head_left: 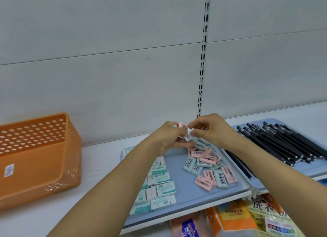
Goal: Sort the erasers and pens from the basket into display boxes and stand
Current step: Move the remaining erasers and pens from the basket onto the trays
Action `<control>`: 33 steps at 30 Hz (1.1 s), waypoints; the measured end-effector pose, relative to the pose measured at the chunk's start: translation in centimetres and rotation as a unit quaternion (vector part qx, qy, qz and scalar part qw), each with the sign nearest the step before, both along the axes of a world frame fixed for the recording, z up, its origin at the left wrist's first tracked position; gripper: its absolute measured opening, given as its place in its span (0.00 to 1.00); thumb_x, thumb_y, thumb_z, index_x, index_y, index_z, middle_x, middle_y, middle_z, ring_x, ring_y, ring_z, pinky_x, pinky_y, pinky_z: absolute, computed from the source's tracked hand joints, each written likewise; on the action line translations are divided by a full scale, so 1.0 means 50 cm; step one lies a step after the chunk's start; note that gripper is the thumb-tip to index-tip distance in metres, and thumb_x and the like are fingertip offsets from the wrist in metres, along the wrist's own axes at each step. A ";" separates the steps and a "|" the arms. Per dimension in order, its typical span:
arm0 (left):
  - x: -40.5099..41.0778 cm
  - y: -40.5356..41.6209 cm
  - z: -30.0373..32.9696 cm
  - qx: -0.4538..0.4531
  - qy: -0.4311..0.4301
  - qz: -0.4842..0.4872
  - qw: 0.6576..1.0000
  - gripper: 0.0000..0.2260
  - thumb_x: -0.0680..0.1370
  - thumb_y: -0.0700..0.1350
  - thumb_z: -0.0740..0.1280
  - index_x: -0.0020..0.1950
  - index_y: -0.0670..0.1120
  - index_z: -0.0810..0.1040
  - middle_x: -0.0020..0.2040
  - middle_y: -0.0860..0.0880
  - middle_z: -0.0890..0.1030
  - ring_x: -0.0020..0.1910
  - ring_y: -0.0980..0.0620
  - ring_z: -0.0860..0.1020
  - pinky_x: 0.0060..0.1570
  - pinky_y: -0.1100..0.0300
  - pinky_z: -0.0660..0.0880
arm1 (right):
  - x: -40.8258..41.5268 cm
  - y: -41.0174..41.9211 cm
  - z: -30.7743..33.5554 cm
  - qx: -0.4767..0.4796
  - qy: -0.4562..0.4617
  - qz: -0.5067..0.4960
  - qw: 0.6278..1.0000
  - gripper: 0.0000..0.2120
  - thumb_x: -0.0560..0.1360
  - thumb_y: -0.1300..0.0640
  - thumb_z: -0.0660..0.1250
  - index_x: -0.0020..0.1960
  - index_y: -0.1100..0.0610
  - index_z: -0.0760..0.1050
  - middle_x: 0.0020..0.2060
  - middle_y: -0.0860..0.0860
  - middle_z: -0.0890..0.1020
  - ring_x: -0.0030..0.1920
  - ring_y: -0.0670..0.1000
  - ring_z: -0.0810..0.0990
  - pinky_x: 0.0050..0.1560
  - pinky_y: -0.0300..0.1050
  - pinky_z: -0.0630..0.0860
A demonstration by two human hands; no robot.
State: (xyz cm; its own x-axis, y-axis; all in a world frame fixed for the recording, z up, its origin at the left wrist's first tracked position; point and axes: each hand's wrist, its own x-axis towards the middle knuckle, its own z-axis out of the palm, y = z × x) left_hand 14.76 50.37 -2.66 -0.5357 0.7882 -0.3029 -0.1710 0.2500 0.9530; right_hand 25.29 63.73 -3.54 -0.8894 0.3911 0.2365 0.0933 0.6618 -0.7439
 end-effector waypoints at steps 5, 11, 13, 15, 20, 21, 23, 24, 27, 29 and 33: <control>-0.018 0.012 -0.018 -0.187 0.210 0.003 0.960 0.10 0.79 0.37 0.64 0.60 0.39 0.70 0.41 0.41 0.80 0.31 0.49 0.77 0.38 0.55 0.80 | -0.005 0.027 -0.015 -0.055 -0.016 -0.076 0.995 0.04 0.74 0.64 0.70 0.48 0.58 0.81 0.38 0.51 0.82 0.34 0.45 0.79 0.35 0.37 0.74; 0.000 0.022 -0.004 -0.308 0.256 -0.104 0.911 0.32 0.63 0.38 0.78 0.64 0.42 0.70 0.58 0.41 0.81 0.54 0.43 0.81 0.59 0.48 0.77 | -0.005 0.032 -0.031 -0.005 -0.119 -0.048 0.992 0.07 0.77 0.60 0.66 0.49 0.60 0.83 0.46 0.50 0.84 0.45 0.49 0.81 0.45 0.44 0.78; -0.004 0.020 -0.003 -0.311 0.287 -0.092 0.901 0.29 0.69 0.36 0.76 0.68 0.42 0.70 0.61 0.43 0.78 0.56 0.44 0.80 0.59 0.52 0.77 | 0.000 0.033 -0.031 0.007 -0.126 -0.039 0.991 0.09 0.78 0.60 0.65 0.49 0.62 0.83 0.46 0.53 0.84 0.46 0.52 0.82 0.46 0.46 0.78; -0.009 0.019 -0.007 -0.309 0.334 -0.076 0.887 0.21 0.71 0.36 0.74 0.63 0.43 0.75 0.59 0.43 0.80 0.55 0.45 0.81 0.55 0.55 0.78 | 0.003 0.035 -0.033 0.017 -0.125 -0.034 0.991 0.09 0.77 0.60 0.65 0.49 0.63 0.82 0.47 0.55 0.84 0.47 0.54 0.82 0.47 0.48 0.78; -0.002 0.012 -0.019 -0.275 0.340 -0.035 0.899 0.10 0.70 0.39 0.76 0.49 0.40 0.81 0.47 0.43 0.85 0.46 0.45 0.84 0.53 0.50 0.80 | 0.008 0.036 -0.033 0.004 -0.119 -0.022 0.993 0.07 0.77 0.58 0.67 0.50 0.56 0.83 0.47 0.46 0.83 0.44 0.45 0.81 0.44 0.41 0.78; 0.001 0.010 -0.022 -0.269 0.339 -0.032 0.901 0.09 0.69 0.39 0.76 0.47 0.41 0.82 0.45 0.43 0.85 0.45 0.46 0.85 0.52 0.50 0.81 | 0.010 0.036 -0.033 -0.001 -0.120 -0.016 0.993 0.06 0.77 0.59 0.67 0.51 0.55 0.83 0.46 0.46 0.83 0.44 0.44 0.81 0.44 0.41 0.79; 0.005 0.009 -0.029 -0.262 0.350 -0.028 0.899 0.06 0.70 0.39 0.76 0.44 0.42 0.81 0.43 0.43 0.85 0.43 0.45 0.85 0.50 0.50 0.81 | 0.011 0.036 -0.035 0.005 -0.127 -0.011 0.992 0.07 0.76 0.58 0.68 0.53 0.54 0.81 0.47 0.47 0.82 0.44 0.45 0.80 0.46 0.43 0.79; 0.007 0.008 -0.032 -0.258 0.354 -0.026 0.898 0.06 0.70 0.38 0.76 0.43 0.44 0.80 0.44 0.43 0.85 0.44 0.45 0.85 0.50 0.50 0.81 | 0.010 0.036 -0.038 0.015 -0.130 -0.011 0.991 0.07 0.76 0.57 0.69 0.54 0.53 0.81 0.47 0.47 0.81 0.45 0.45 0.80 0.46 0.43 0.79; 0.011 -0.001 -0.036 -0.261 0.391 -0.033 0.882 0.09 0.73 0.38 0.72 0.52 0.46 0.79 0.53 0.45 0.82 0.50 0.44 0.82 0.53 0.52 0.79 | 0.007 0.027 -0.043 0.050 -0.120 -0.014 0.991 0.09 0.77 0.54 0.68 0.56 0.51 0.79 0.51 0.47 0.78 0.48 0.45 0.78 0.45 0.39 0.76; 0.020 -0.021 -0.025 -0.246 0.443 -0.027 0.862 0.12 0.76 0.40 0.69 0.59 0.46 0.77 0.56 0.47 0.79 0.54 0.46 0.79 0.56 0.54 0.76 | 0.007 0.012 -0.040 0.076 -0.096 -0.011 0.992 0.08 0.77 0.53 0.67 0.56 0.50 0.79 0.52 0.47 0.77 0.51 0.45 0.76 0.49 0.39 0.73; 0.060 -0.113 0.008 -0.131 0.477 0.022 0.869 0.10 0.78 0.49 0.68 0.59 0.52 0.77 0.52 0.55 0.79 0.51 0.55 0.77 0.55 0.57 0.75 | 0.008 -0.041 -0.023 0.112 -0.035 0.009 0.993 0.09 0.78 0.53 0.66 0.57 0.48 0.78 0.53 0.44 0.76 0.55 0.45 0.73 0.56 0.43 0.71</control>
